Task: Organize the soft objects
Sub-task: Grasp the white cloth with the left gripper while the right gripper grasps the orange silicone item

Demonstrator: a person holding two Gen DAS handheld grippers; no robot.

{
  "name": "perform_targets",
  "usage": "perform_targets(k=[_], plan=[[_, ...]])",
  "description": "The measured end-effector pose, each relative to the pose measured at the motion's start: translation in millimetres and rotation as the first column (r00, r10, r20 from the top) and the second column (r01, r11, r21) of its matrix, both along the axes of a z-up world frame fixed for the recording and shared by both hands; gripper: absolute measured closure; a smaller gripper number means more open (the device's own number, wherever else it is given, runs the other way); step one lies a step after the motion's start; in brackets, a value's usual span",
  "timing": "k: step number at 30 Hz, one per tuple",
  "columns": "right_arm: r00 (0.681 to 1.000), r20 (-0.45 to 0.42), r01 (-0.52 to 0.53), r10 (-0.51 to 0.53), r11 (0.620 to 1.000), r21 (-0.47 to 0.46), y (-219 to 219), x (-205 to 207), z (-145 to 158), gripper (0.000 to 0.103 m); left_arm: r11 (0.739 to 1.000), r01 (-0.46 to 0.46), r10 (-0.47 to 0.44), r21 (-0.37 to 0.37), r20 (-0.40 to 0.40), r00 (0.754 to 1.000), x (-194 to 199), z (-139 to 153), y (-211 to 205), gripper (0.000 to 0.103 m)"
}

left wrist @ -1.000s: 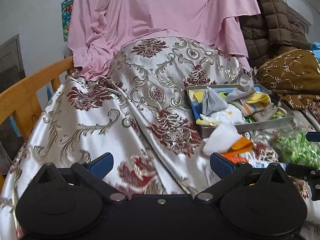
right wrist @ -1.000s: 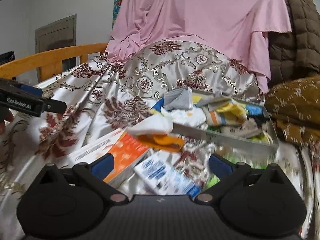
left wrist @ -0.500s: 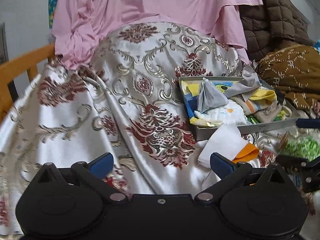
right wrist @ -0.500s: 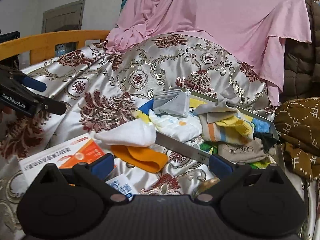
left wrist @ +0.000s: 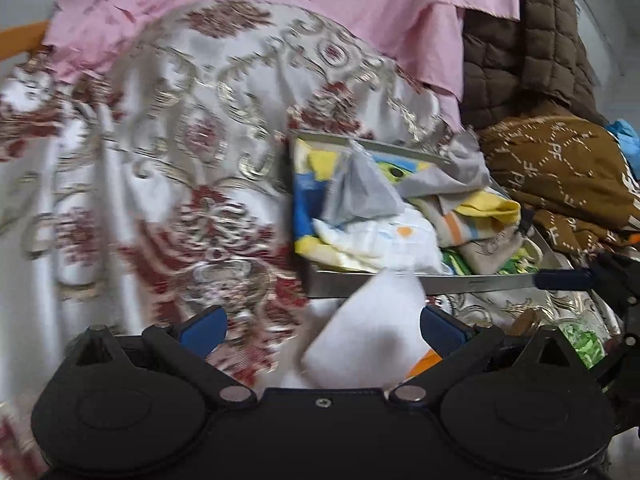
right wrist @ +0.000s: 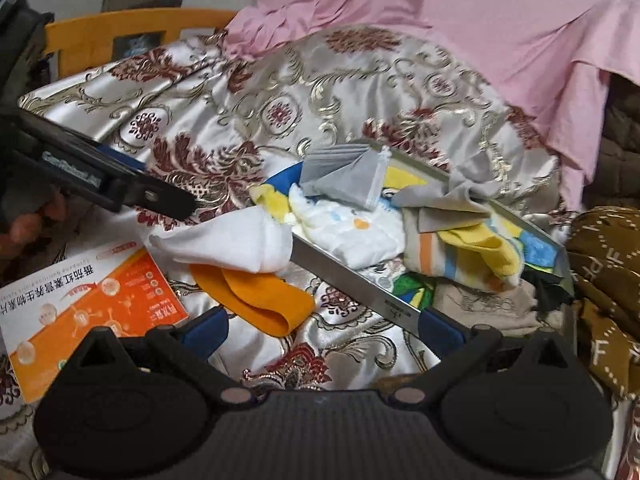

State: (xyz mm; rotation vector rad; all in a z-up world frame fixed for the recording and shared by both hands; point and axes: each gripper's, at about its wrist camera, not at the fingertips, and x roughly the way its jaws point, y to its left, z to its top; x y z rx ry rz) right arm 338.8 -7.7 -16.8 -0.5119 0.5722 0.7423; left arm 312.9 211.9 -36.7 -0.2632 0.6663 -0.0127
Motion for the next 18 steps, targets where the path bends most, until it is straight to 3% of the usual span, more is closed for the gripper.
perform_targets(k=[5,7,12,15,18], plan=[[0.996,-0.082,-0.042,0.041,0.999,-0.016,14,20,1,0.004,0.997,0.072,-0.073,-0.033,-0.023,0.997,23,-6,-4,0.01],[0.992,-0.119,-0.05,0.045,0.998,-0.033,19,30,-1,0.018,0.993,0.114,-0.116,-0.035,-0.049,0.992,31,-10,-7,0.02],[0.98,-0.199,-0.021,0.01,0.998,-0.051,24,53,-9,0.032,0.985,0.166,-0.171,-0.055,-0.094,0.981,40,-22,-7,0.048],[0.954,-0.299,0.004,-0.013,1.0,-0.029,27,68,-14,0.039,0.981,0.184,-0.189,-0.061,-0.096,0.977,39,-25,-6,0.059],[0.928,-0.372,0.011,-0.013,1.0,-0.007,31,74,-17,0.048,0.981,0.185,-0.19,-0.06,-0.09,0.978,36,-25,-4,0.062]])
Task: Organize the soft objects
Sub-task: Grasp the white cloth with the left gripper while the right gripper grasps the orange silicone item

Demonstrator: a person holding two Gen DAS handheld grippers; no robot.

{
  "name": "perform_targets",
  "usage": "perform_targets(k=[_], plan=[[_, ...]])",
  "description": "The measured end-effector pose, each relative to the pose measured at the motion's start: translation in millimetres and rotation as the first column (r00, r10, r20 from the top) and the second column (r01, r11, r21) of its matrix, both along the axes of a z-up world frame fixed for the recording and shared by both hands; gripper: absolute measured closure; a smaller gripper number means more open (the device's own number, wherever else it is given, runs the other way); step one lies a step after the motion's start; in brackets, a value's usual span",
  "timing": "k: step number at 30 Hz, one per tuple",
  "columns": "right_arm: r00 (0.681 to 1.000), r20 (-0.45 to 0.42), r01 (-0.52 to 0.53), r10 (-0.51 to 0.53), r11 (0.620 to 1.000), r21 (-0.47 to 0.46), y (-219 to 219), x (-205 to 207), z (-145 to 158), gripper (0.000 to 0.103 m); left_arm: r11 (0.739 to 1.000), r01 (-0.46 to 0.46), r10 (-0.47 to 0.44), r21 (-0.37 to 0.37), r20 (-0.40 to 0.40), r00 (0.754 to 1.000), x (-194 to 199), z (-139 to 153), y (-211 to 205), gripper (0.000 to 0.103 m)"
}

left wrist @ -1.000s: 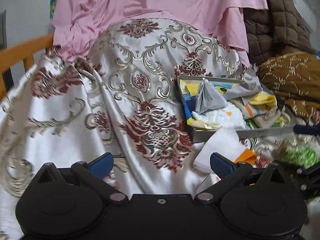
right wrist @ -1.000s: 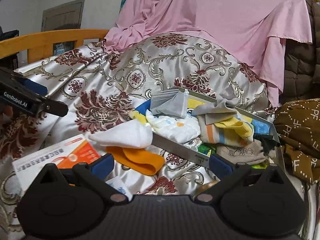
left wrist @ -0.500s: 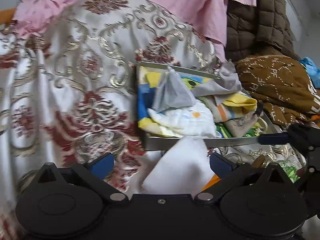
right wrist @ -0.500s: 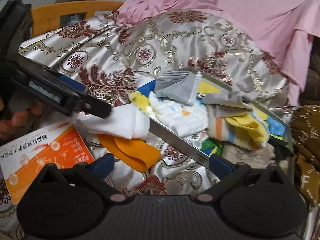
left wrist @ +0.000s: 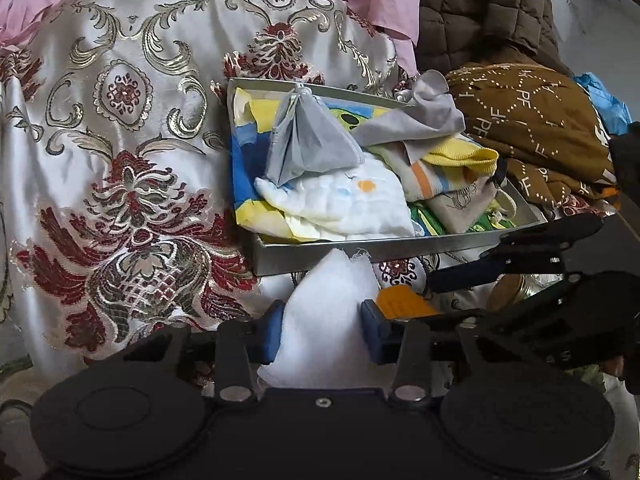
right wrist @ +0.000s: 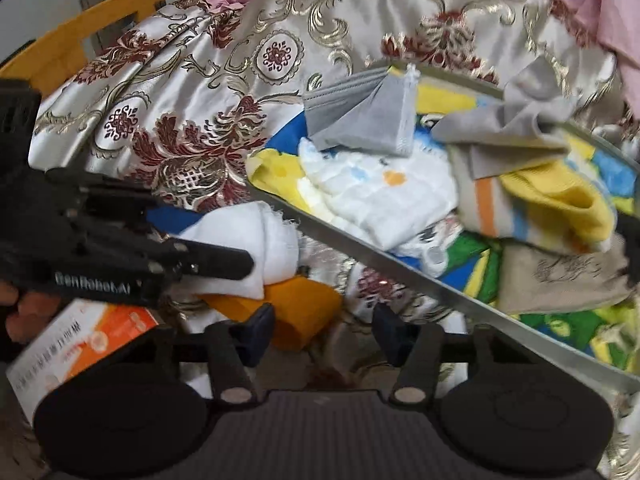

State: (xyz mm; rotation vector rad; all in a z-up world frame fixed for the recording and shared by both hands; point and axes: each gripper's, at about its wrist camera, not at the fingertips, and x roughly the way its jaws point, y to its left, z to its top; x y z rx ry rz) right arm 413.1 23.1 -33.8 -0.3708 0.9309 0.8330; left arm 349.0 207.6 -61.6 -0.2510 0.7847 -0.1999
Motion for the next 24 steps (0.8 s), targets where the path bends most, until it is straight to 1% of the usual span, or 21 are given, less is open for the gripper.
perform_targets(k=[3,5,7,8,10,12,14,15,16,17,20,24], plan=[[1.0,-0.005,-0.022,0.022,1.0,-0.02,8,0,-5,0.055,1.0,-0.008,0.008,-0.029,0.005,1.0,-2,1,5,0.065],[1.0,-0.004,-0.031,0.031,0.999,-0.025,12,-2,-7,0.06,0.999,-0.006,0.007,-0.032,0.013,1.0,-4,2,5,0.065],[0.999,0.007,-0.035,0.035,0.999,-0.025,14,-4,-7,0.068,1.0,-0.005,0.005,-0.03,0.016,1.0,-5,3,4,0.066],[0.999,0.015,-0.034,0.034,0.999,-0.026,15,-7,-7,0.069,1.0,-0.004,0.004,-0.027,0.022,1.0,-6,4,4,0.067],[0.999,0.034,-0.034,0.035,0.999,-0.03,16,-9,-6,0.075,1.0,-0.006,0.007,-0.03,0.033,0.999,-8,6,4,0.067],[0.998,0.049,-0.034,0.036,0.999,-0.031,17,-11,-5,0.078,0.999,-0.01,0.011,-0.038,0.04,0.999,-10,9,5,0.067],[0.998,0.057,-0.034,0.035,0.999,-0.029,15,-13,-3,0.08,0.999,-0.008,0.01,-0.043,0.044,0.999,-13,11,6,0.068],[0.997,0.064,-0.033,0.035,0.999,-0.029,14,-14,-1,0.081,0.999,-0.006,0.008,-0.046,0.047,0.999,-14,12,7,0.077],[0.997,0.073,-0.033,0.035,0.999,-0.033,13,-16,0,0.083,0.999,-0.003,0.005,-0.047,0.051,0.999,-16,12,7,0.081],[0.996,0.08,-0.031,0.034,0.999,-0.037,12,-17,1,0.083,0.999,-0.003,0.005,-0.044,0.051,0.999,-17,13,8,0.083],[0.996,0.086,-0.022,0.025,0.999,-0.039,5,-18,3,0.084,0.999,-0.006,0.008,-0.05,0.047,0.999,-22,13,11,0.088],[0.995,0.101,-0.009,0.013,0.999,-0.037,-3,-20,7,0.084,0.999,-0.03,0.032,-0.034,0.058,0.998,-26,18,14,0.09]])
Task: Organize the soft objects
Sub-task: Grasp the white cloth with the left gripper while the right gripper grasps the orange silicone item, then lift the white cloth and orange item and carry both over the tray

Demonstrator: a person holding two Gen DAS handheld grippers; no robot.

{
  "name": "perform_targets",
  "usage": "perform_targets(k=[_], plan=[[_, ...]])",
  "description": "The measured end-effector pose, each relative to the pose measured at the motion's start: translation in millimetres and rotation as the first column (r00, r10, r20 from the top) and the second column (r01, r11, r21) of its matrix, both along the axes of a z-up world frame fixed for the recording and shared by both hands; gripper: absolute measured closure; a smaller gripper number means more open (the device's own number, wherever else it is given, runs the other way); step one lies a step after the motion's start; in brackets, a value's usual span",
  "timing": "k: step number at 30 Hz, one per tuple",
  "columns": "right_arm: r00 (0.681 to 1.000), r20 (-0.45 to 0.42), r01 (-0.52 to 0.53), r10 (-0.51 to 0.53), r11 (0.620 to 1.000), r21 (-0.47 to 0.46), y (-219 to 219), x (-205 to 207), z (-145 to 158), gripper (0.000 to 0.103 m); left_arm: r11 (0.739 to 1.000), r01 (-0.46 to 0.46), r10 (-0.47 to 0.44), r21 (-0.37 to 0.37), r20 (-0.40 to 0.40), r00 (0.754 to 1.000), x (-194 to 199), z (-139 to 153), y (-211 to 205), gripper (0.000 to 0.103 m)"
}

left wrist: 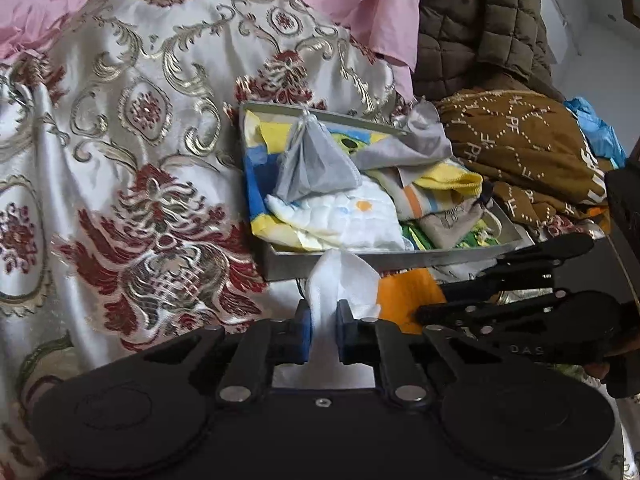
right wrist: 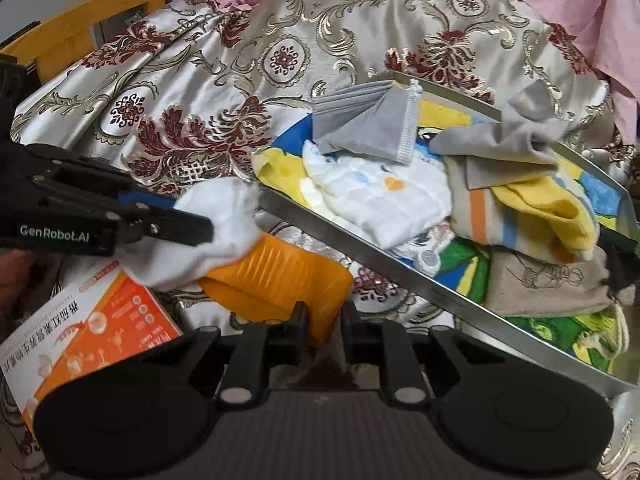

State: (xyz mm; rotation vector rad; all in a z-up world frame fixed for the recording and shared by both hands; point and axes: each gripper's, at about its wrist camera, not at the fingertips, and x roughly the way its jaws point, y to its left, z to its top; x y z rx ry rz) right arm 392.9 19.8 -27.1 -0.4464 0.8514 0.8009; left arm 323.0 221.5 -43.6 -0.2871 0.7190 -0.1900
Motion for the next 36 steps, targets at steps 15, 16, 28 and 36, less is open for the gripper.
perform_targets(k=[15,16,28,36], plan=[[0.946,0.324,-0.026,0.025,1.0,-0.002,-20,-13,67,0.089,0.998,-0.048,0.056,-0.04,0.228,0.972,40,60,-14,0.092],[0.938,0.347,-0.018,0.013,1.0,0.009,-23,-11,76,0.089,0.997,-0.048,0.061,-0.057,0.247,0.967,47,64,-17,0.092],[0.83,0.486,0.223,-0.274,0.961,0.161,-55,82,133,0.088,0.981,-0.108,0.151,-0.162,0.278,0.949,129,59,-74,0.092],[0.86,0.374,0.338,-0.347,0.937,0.093,-94,108,79,0.088,0.99,-0.044,0.076,-0.134,0.246,0.966,149,37,-116,0.092]])
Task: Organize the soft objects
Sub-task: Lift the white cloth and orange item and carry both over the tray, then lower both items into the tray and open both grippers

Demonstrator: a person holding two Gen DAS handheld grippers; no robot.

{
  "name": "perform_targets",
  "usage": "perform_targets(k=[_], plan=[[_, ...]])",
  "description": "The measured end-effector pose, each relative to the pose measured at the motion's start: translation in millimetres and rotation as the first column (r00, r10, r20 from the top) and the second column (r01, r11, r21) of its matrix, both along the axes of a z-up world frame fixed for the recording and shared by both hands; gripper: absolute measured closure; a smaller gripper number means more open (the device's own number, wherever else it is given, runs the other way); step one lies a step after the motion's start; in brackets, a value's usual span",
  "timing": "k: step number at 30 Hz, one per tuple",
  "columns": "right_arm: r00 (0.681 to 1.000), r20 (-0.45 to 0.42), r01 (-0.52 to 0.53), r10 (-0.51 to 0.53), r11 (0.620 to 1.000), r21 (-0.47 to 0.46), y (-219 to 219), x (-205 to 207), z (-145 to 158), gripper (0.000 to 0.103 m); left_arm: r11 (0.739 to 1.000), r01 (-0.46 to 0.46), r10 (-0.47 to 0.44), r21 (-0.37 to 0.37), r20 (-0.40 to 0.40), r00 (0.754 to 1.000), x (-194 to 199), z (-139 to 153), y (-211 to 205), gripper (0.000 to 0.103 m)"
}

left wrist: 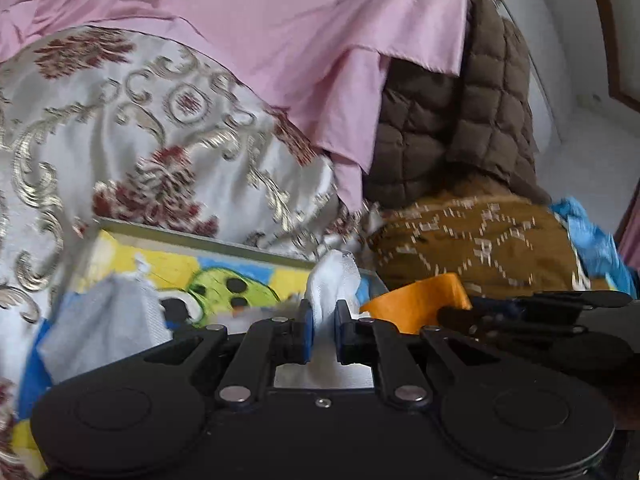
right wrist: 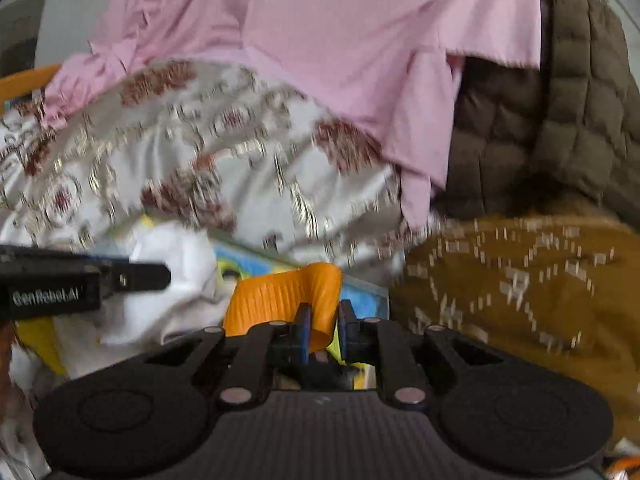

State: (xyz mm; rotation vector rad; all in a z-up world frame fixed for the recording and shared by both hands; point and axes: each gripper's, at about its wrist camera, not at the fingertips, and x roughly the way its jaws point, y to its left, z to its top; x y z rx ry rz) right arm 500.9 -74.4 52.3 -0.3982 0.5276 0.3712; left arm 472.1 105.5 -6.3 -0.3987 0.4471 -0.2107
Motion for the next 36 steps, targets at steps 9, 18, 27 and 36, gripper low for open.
perform_targets(k=[9,18,27,36], plan=[[0.994,-0.095,0.046,-0.045,0.999,0.003,-24,0,-39,0.08,0.997,0.041,-0.035,0.071,-0.086,0.996,12,-22,-31,0.088],[0.987,-0.148,0.069,-0.06,0.996,0.055,-36,2,-51,0.07,0.996,0.023,-0.013,0.083,-0.119,0.993,11,-21,-36,0.084],[0.991,-0.124,0.069,-0.058,0.994,0.084,-42,-6,-39,0.038,0.991,-0.015,0.03,0.134,-0.116,0.993,-1,-12,-39,0.053],[0.994,-0.083,0.086,-0.077,0.989,0.118,-57,-27,-21,0.019,0.981,-0.058,0.072,0.184,-0.072,0.995,-25,9,-44,0.036]])
